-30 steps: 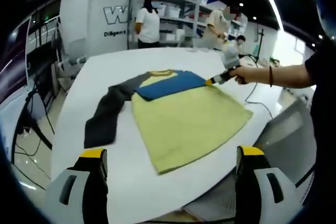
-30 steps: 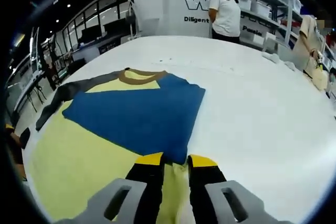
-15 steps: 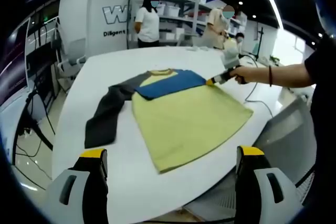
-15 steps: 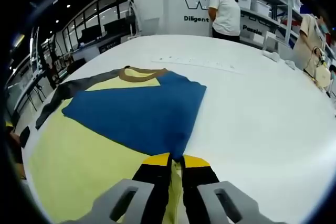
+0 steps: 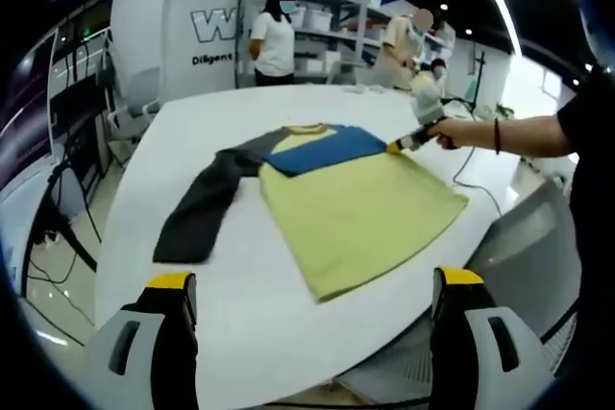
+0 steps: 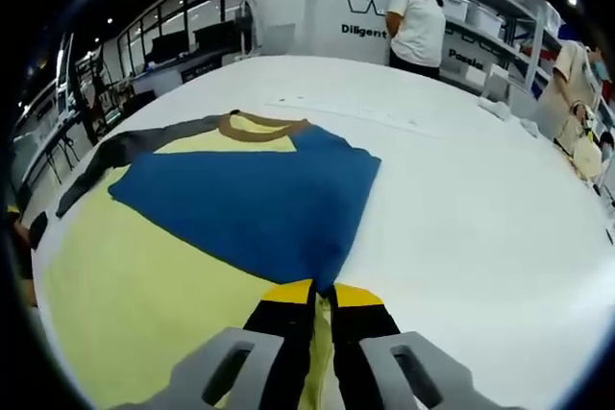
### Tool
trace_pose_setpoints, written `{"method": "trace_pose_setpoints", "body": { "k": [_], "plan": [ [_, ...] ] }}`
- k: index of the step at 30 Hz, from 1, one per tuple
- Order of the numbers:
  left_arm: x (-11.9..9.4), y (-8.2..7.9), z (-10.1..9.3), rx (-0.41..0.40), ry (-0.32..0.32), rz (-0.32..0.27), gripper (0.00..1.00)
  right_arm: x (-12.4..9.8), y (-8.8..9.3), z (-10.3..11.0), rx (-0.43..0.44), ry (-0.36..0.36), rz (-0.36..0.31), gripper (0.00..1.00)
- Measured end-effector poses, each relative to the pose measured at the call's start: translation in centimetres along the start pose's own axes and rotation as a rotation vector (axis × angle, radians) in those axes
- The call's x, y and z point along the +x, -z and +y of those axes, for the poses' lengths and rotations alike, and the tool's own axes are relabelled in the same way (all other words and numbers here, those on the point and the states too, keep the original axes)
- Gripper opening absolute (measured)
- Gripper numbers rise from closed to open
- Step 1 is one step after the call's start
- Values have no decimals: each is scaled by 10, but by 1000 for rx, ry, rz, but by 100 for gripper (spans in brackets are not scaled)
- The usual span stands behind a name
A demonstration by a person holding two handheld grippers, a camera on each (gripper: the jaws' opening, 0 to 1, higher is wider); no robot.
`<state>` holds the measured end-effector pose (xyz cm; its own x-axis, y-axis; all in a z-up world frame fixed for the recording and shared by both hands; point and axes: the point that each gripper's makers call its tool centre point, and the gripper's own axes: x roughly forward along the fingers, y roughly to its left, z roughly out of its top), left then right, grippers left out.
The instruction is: Fold the garment on the visible template until the final outline fits inside the template.
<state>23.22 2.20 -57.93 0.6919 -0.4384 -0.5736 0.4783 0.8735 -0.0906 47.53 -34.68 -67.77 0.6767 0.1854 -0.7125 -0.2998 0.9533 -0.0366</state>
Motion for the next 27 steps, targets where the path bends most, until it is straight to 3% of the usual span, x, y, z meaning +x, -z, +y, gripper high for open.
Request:
{"method": "trace_pose_setpoints", "body": {
  "k": [27],
  "plan": [
    [1, 2, 4, -8, -8, 14, 99, -4, 7, -47, -22, 16, 30, 0]
  ]
}}
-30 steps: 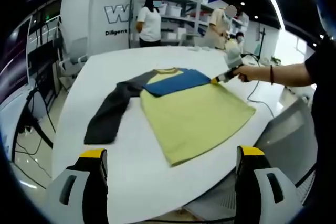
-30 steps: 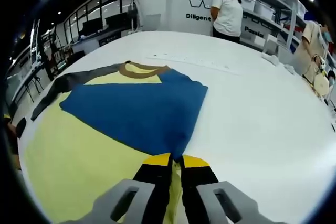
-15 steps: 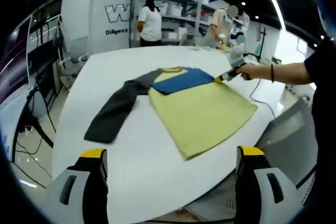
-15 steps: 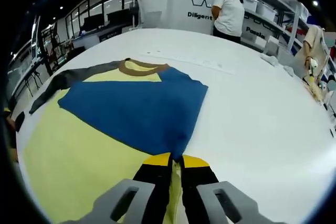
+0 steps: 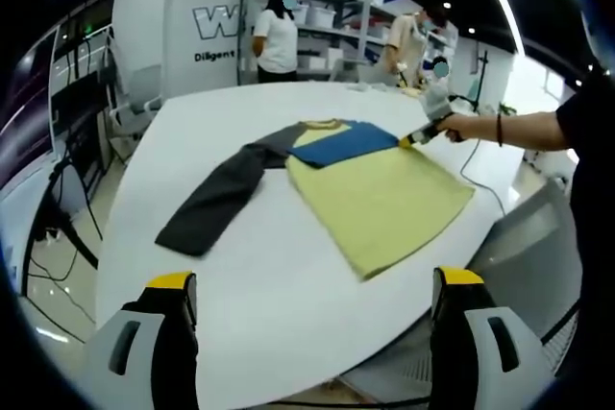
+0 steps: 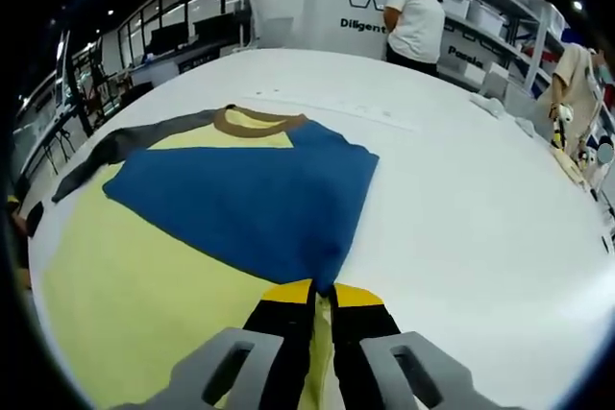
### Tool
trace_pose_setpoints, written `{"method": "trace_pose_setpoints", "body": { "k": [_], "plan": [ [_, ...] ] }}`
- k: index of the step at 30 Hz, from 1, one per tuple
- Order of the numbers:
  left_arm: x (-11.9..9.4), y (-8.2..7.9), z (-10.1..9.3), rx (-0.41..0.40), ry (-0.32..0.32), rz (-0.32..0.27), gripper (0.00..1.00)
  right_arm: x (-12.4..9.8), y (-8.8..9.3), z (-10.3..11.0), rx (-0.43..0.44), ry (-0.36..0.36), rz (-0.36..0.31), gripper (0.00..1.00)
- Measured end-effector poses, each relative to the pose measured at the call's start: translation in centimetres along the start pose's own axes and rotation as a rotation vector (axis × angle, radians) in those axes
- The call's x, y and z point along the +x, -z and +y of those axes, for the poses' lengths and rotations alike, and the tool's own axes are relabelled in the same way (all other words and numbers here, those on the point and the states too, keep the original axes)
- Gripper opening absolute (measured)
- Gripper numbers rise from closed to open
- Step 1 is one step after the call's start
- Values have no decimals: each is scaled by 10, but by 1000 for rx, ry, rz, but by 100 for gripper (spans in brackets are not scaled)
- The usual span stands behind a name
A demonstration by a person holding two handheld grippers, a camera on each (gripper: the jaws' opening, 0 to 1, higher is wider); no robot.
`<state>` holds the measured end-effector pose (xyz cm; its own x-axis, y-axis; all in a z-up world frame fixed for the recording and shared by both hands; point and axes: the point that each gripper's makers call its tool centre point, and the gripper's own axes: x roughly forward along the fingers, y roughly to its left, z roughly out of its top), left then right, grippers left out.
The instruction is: Fold the garment on the visible template until the final outline fits inside the template.
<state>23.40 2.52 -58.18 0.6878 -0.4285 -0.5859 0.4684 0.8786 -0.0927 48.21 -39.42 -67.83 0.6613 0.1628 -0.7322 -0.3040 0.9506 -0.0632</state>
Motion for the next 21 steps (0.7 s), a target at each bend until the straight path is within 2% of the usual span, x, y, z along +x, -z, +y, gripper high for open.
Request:
{"method": "trace_pose_setpoints", "body": {
  "k": [14, 21],
  "plan": [
    [0, 0, -1, 2, 4, 5, 99, -4, 7, -28, 3, 27, 28, 0],
    [-1, 0, -1, 6, 3, 10, 99, -5, 9, -35, 3, 37, 35, 0]
  ]
}}
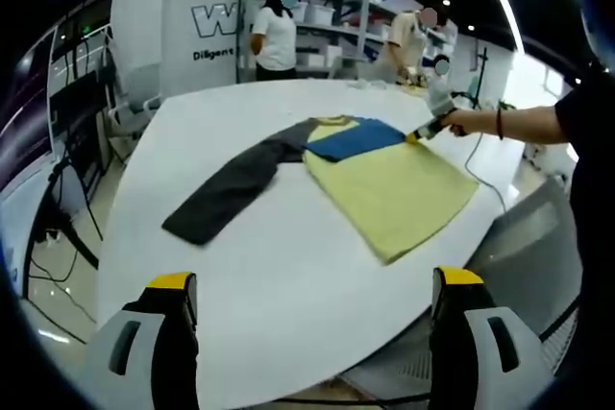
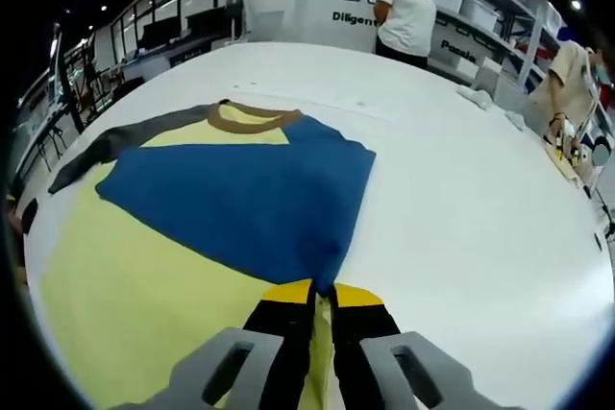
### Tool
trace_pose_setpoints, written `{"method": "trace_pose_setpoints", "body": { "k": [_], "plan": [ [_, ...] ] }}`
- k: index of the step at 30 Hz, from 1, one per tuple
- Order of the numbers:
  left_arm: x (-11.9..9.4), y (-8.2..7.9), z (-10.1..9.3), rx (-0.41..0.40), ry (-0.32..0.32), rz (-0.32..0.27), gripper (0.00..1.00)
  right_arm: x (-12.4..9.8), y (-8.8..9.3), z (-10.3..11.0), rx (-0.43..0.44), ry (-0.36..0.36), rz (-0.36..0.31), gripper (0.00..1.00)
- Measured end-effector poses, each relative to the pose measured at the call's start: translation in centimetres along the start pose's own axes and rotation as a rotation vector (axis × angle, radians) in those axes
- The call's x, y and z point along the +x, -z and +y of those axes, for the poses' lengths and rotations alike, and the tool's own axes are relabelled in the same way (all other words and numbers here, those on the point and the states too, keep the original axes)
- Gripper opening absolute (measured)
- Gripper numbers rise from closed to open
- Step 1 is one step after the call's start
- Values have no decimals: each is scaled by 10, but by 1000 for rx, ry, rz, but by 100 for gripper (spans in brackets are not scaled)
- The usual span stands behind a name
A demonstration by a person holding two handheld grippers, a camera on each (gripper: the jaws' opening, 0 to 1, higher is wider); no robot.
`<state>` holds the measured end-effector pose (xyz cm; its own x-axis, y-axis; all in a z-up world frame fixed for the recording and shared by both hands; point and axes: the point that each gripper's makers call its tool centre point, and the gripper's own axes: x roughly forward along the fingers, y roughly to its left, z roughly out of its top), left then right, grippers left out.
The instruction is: Fold the garment on the visible template until the final outline fits inside the template.
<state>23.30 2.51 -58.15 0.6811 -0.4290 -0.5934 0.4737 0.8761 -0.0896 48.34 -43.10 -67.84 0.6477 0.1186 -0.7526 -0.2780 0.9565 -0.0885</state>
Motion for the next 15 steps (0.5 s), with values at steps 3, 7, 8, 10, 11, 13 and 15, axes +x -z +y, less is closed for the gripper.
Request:
{"method": "trace_pose_setpoints", "body": {
  "k": [3, 7, 8, 10, 11, 13, 15],
  "plan": [
    [0, -1, 0, -1, 0, -3, 99, 0, 1, -3, -3, 3, 6, 0],
    [0, 0, 0, -2, -2, 0, 99, -1, 2, -9, -14, 15, 17, 0],
    [0, 0, 0, -4, -1, -1, 99, -1, 3, -10, -13, 17, 17, 0],
    [1, 1, 0, -4, -3, -2, 99, -1, 3, -12, -7, 18, 18, 0],
    [1, 1, 0, -4, -3, -1, 99, -1, 3, -12, -7, 18, 18, 0],
    [1, 1, 0, -3, -3, 1, 99, -3, 4, -10, -3, 17, 16, 0],
    [1, 0, 0, -4, -4, -1, 99, -5, 5, -8, 10, 17, 14, 0]
  ]
}}
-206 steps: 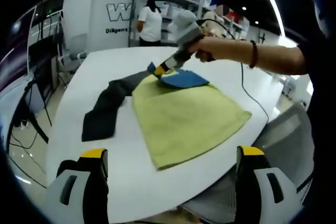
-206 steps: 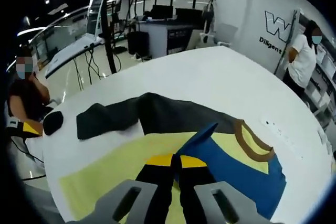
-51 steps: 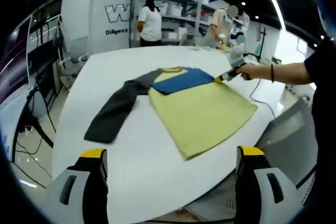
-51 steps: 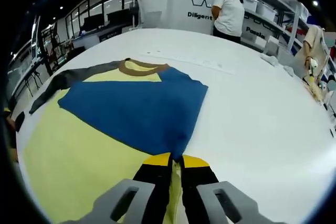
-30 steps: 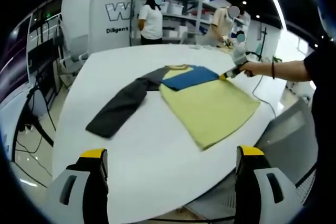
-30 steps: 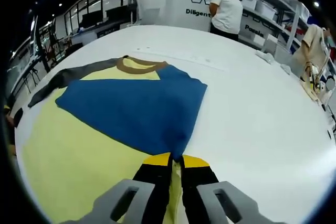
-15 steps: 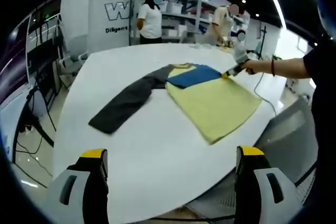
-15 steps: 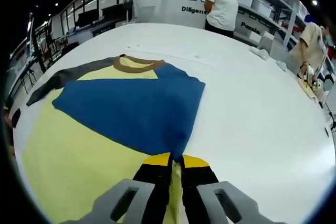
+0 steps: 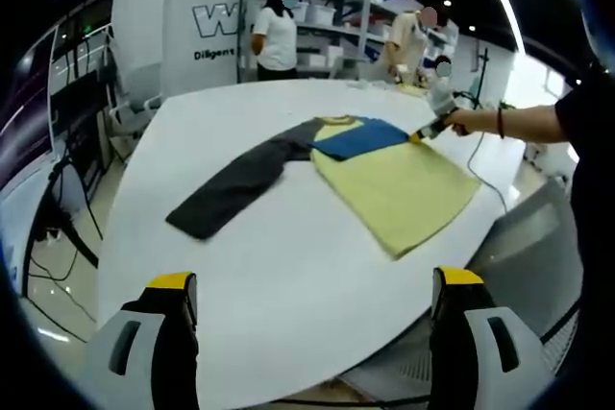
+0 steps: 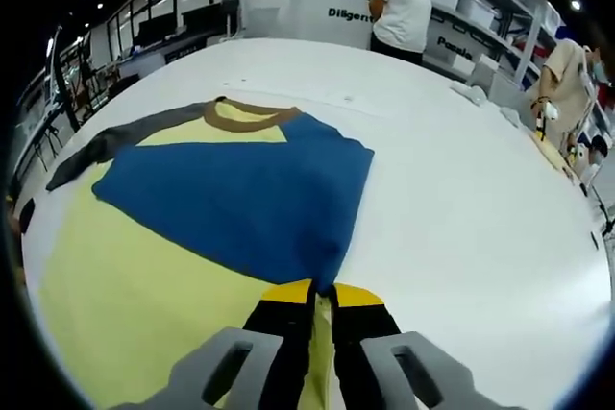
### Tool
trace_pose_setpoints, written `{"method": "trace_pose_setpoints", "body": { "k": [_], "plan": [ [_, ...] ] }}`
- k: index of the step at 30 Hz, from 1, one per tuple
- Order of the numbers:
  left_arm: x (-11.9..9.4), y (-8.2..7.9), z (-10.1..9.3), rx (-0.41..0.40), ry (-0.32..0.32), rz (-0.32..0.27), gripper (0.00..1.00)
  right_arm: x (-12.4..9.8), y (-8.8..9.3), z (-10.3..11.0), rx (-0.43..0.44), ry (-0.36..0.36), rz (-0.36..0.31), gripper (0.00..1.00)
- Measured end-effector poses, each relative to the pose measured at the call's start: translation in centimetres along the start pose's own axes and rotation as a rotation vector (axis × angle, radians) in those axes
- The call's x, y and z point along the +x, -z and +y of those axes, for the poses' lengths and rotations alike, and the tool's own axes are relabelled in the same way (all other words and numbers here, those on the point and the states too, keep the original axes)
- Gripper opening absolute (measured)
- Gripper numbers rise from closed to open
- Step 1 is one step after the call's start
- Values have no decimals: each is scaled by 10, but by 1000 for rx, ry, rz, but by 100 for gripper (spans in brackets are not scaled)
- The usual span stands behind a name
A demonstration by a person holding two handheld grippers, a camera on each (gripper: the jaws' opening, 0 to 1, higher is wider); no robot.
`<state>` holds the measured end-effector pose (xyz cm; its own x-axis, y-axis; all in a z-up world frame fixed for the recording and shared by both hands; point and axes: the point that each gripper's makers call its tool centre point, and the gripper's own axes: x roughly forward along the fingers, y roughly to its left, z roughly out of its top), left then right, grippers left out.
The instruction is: Fold the garment on the visible template until the final outline fits inside the template.
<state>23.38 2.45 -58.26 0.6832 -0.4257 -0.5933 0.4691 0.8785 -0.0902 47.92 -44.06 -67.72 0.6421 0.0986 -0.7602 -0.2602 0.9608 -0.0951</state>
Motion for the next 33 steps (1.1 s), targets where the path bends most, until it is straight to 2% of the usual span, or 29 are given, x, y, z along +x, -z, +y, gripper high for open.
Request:
{"method": "trace_pose_setpoints", "body": {
  "k": [4, 6, 7, 10, 12, 16, 22, 31, 33],
  "plan": [
    [0, -1, 1, -4, -4, -2, 99, -4, 0, -1, 59, 6, -31, 7],
    [0, -1, 2, -6, -8, -1, 99, -7, -3, 3, 111, -17, -66, 19],
    [0, -1, 2, -6, -9, -2, 99, -7, -3, 4, 114, -30, -70, 29],
    [1, -1, 4, -10, -16, 0, 99, -12, -7, 10, 120, -65, -101, 47],
    [1, -2, 5, -9, -17, -2, 99, -15, -12, 12, 108, -73, -128, 52],
    [4, -6, 6, -16, -17, -14, 99, -25, -20, 21, 107, -114, -171, 74],
    [7, -9, 7, -27, -26, -26, 99, -45, -28, 36, 93, -173, -237, 98],
    [9, -13, 17, -51, -59, -26, 97, -90, -31, 50, 28, -240, -281, 99],
    [8, -13, 22, -62, -78, -27, 96, -107, -29, 52, -16, -257, -291, 99]
  ]
}}
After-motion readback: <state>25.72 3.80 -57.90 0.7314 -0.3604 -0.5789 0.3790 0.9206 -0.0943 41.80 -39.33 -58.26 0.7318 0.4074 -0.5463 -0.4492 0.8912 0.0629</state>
